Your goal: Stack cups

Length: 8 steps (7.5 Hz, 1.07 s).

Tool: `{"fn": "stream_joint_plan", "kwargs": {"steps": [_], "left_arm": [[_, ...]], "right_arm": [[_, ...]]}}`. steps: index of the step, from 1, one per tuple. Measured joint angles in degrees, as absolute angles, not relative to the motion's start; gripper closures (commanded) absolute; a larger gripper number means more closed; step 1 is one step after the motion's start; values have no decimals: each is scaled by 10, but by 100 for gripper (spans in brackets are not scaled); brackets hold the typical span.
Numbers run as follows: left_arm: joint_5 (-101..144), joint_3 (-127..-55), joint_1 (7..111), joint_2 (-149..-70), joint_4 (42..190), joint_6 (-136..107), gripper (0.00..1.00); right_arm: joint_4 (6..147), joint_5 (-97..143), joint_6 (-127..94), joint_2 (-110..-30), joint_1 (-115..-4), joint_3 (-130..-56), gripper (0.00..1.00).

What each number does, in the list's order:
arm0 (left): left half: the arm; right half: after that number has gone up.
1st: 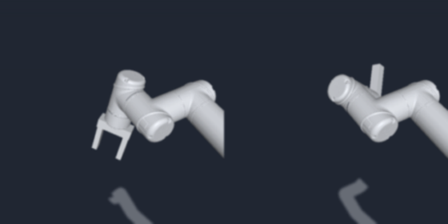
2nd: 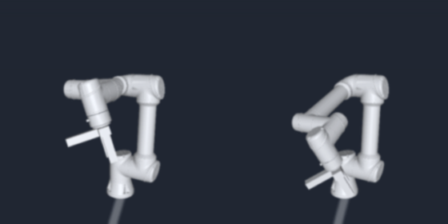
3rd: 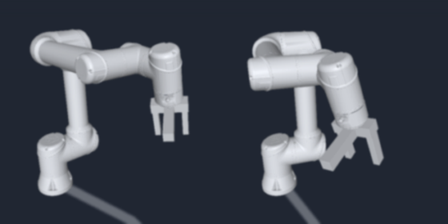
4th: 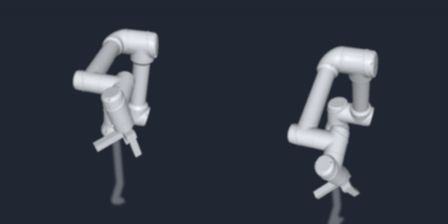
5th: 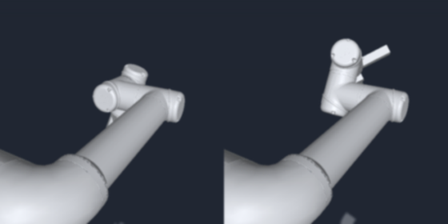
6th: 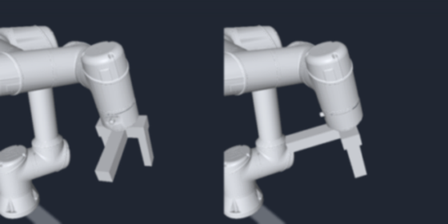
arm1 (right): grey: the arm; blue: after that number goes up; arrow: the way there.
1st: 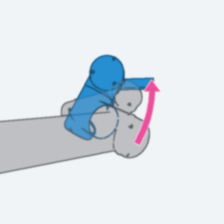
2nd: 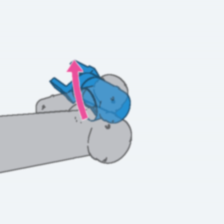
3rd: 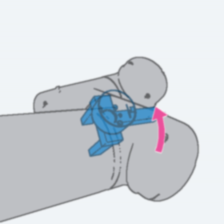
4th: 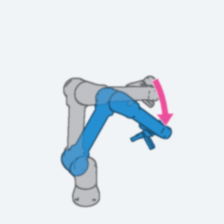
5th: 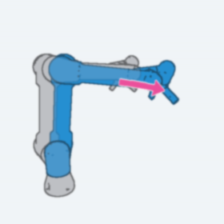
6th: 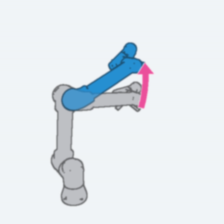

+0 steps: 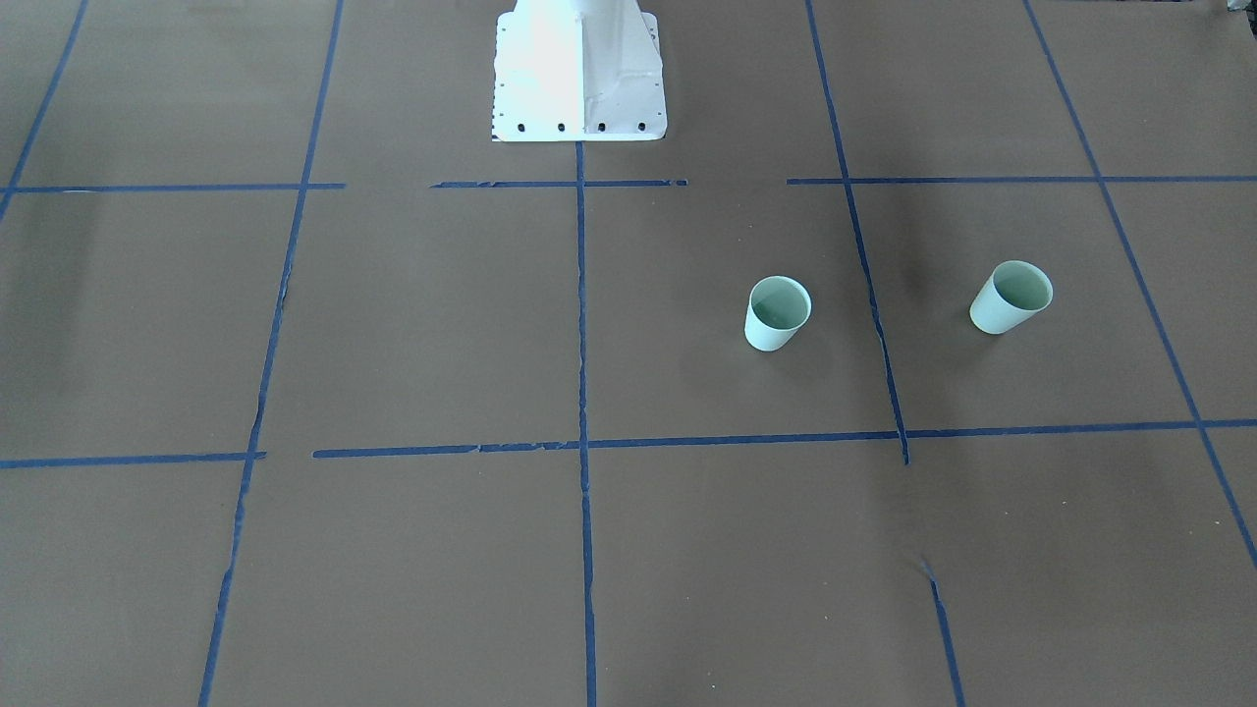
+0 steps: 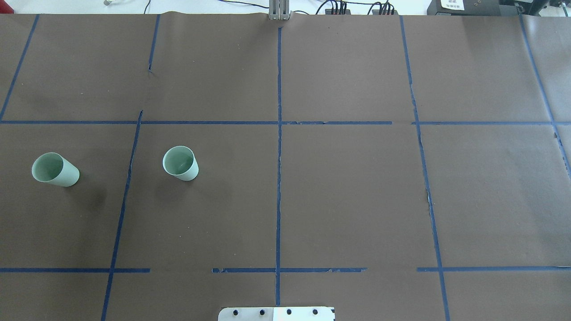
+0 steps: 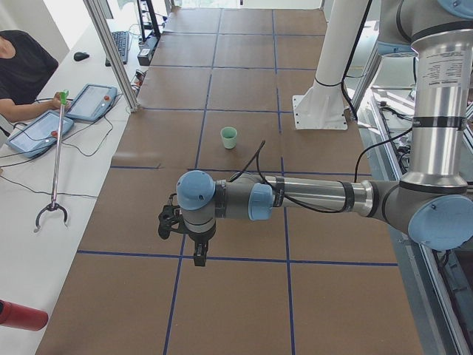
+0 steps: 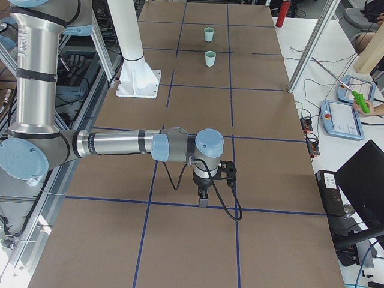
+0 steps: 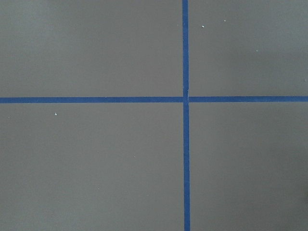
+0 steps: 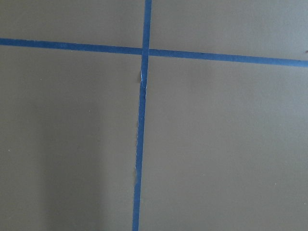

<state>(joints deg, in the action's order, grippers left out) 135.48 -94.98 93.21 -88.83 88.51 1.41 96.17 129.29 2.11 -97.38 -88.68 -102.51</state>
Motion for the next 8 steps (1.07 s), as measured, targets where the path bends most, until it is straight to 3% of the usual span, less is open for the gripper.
{"fn": "stream_joint_plan", "kwargs": {"steps": [6,8], "left_arm": [[1351,-983,916,-905,892,-13,0],[1345,-1029,843,-901,912,-151,0]], "right_arm": [[962,1293,21,-974,-887,-1025,0],[962,1293,21,-974,-887,-1025,0]]}}
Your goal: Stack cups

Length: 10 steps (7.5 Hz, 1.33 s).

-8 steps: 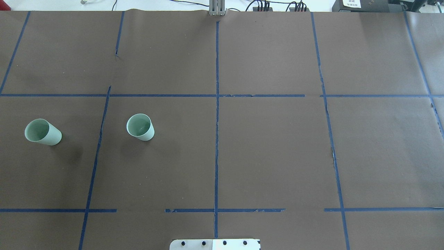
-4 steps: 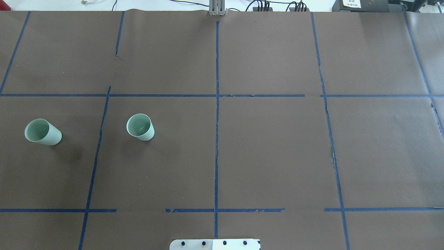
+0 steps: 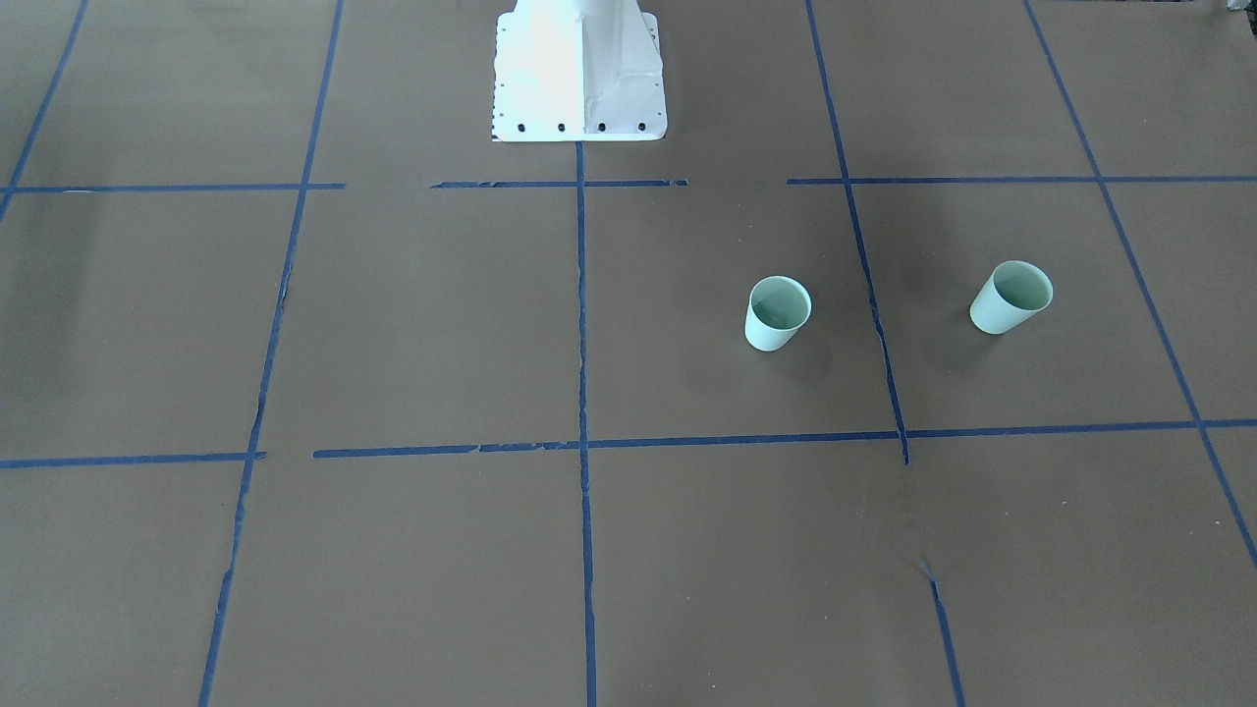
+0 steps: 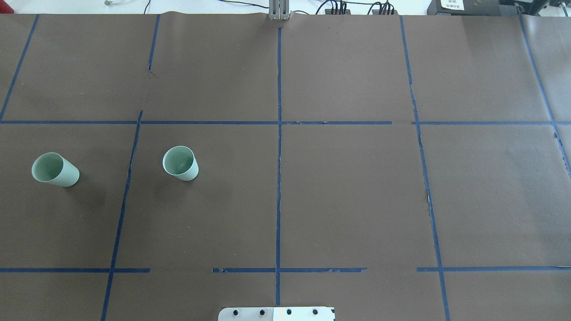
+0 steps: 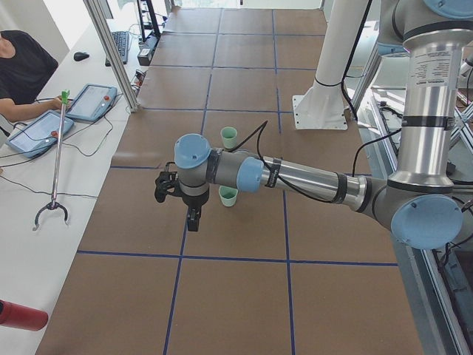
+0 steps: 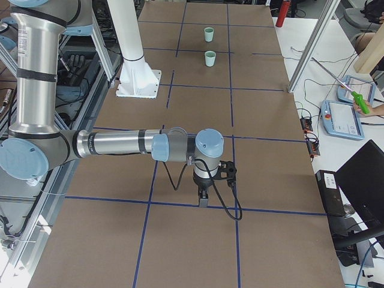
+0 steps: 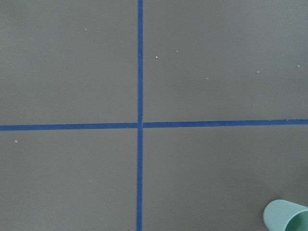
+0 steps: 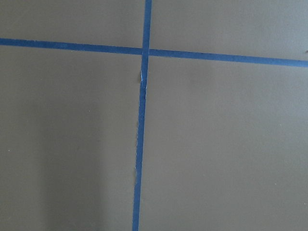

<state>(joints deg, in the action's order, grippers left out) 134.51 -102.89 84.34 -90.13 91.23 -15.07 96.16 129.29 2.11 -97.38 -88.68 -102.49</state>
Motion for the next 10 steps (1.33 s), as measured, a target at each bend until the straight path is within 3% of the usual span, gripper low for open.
{"fn": "stream_joint_plan", "kwargs": {"steps": [5,10], "left_arm": [[1299,-1031,668,-807,1165,-455,0],[1293,-1017,611,-819,1182,-494,0]], "right_arm": [[962,1293,21,-974,-887,-1025,0],[962,1293,21,-974,-887,-1025,0]]}}
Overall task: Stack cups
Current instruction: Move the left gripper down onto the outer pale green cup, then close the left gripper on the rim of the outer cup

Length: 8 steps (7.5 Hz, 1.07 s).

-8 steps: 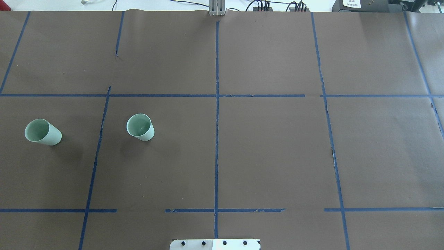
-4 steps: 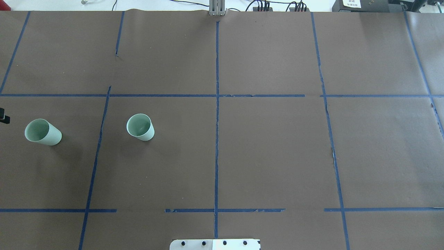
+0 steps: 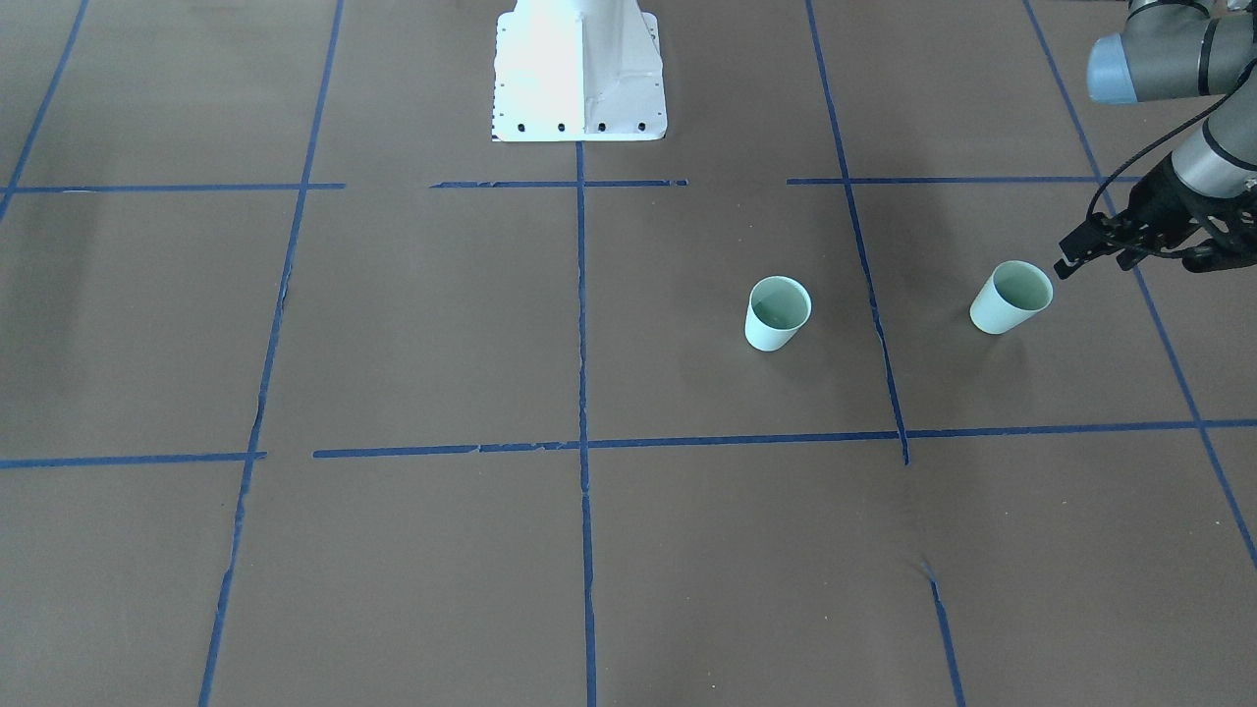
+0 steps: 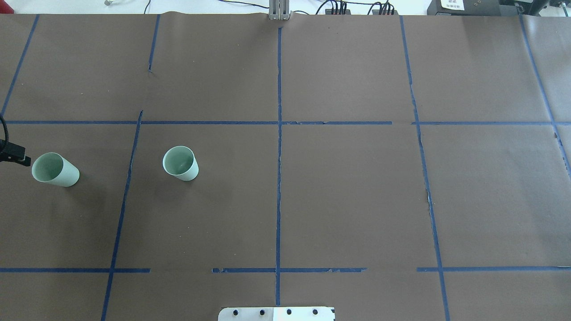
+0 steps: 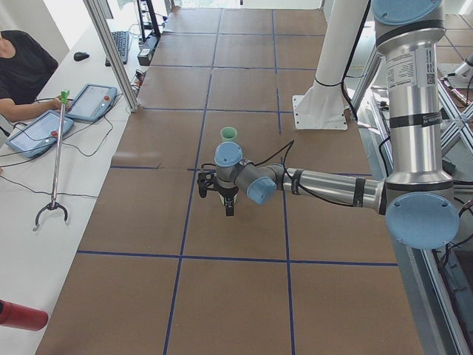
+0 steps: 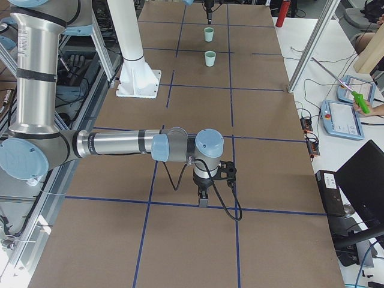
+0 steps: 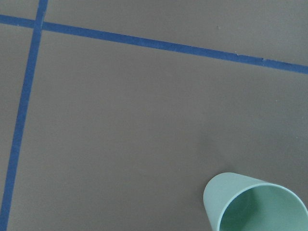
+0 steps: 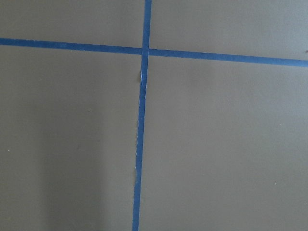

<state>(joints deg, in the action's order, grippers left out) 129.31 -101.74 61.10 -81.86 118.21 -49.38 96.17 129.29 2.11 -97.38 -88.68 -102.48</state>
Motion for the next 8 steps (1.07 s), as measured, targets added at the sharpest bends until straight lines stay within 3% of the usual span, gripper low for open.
{"fn": "stream_joint_plan", "kwargs": {"steps": [5,6,8], "left_arm": [[1295,-985,577,-849,1182,-500,0],[1295,-972,570,-857,1183,-500,11],[1295,-954,559,-869,1187,-499,98]], "right_arm": [[962,1293,21,-974,-887,-1025,0],[962,1293,21,-974,-887,-1025,0],[962,1293,21,-974,-887,-1025,0]]}}
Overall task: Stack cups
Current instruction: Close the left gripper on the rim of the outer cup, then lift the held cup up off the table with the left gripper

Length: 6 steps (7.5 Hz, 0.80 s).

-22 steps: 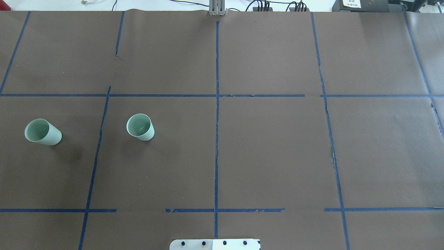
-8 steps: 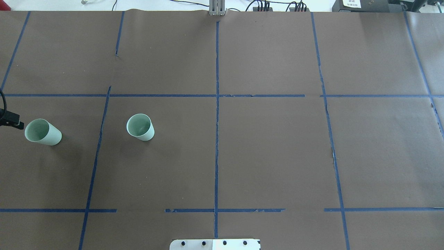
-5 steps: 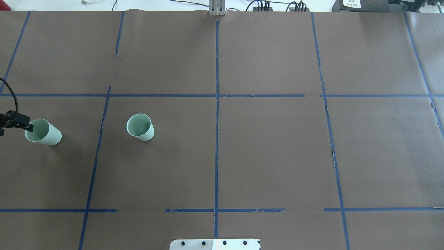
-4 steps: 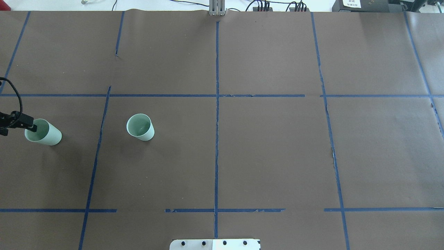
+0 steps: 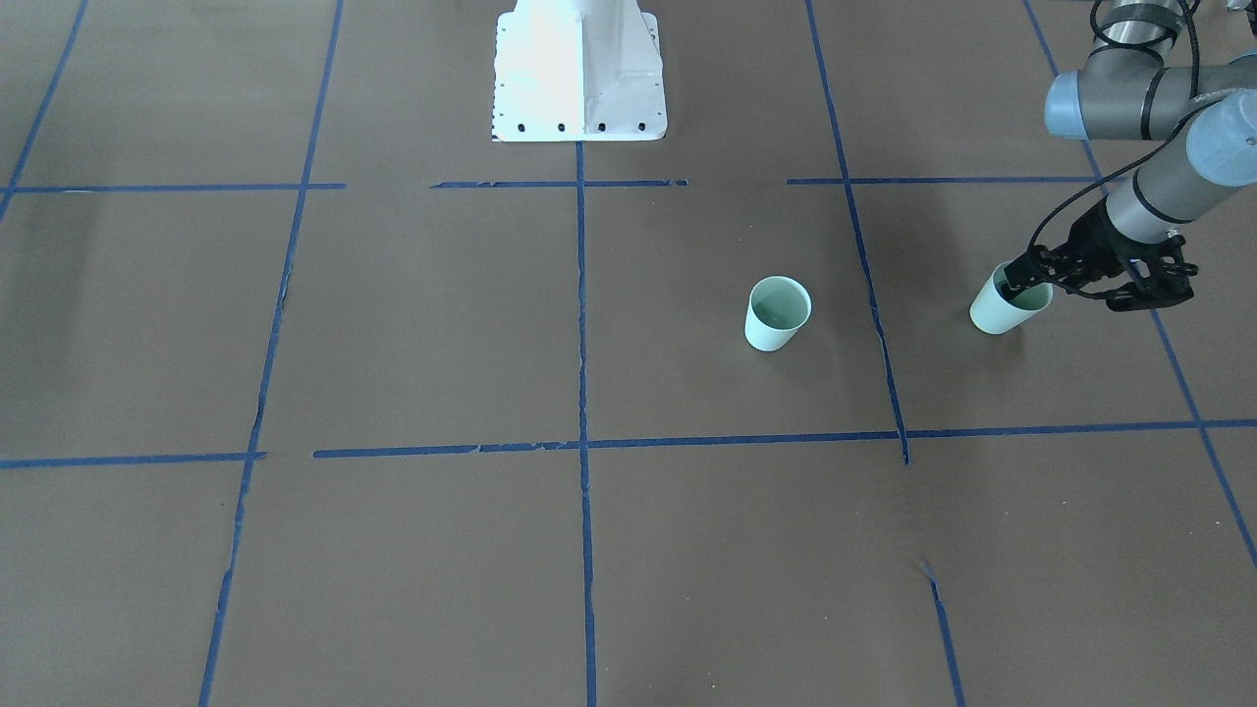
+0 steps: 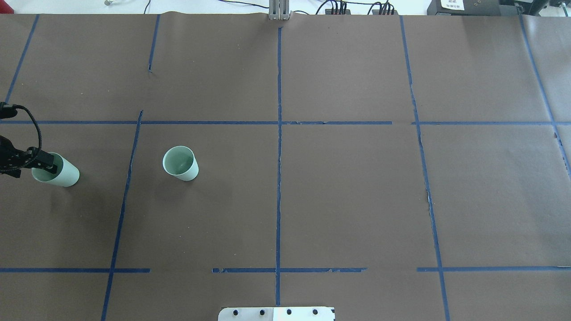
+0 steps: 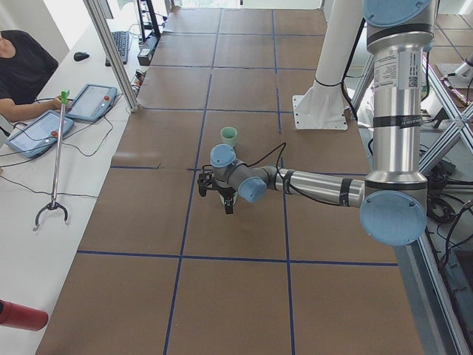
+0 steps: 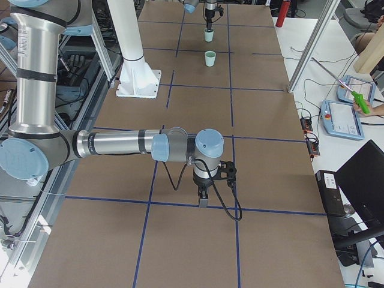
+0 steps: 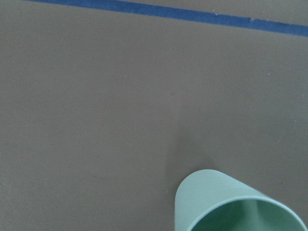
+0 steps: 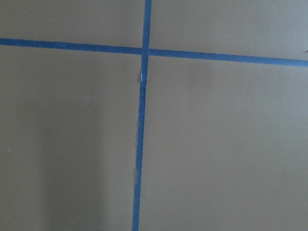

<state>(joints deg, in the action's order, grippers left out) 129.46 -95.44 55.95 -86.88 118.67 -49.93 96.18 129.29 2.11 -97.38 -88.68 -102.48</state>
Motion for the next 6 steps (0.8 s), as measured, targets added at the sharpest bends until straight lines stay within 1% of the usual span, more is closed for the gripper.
{"fn": "stream_joint_plan", "kwargs": {"steps": [1,4,6], "left_arm": [[1295,-953,558,-871,1188,-499,100],[1296,-962,560,-868,1188,-502,100],[1300,-1006,567,-850,1177,-500,100]], "right_arm": [[962,1293,21,-974,-887,-1025,0],[962,1293,21,-974,-887,-1025,0],[962,1293,21,-974,-887,-1025,0]]}}
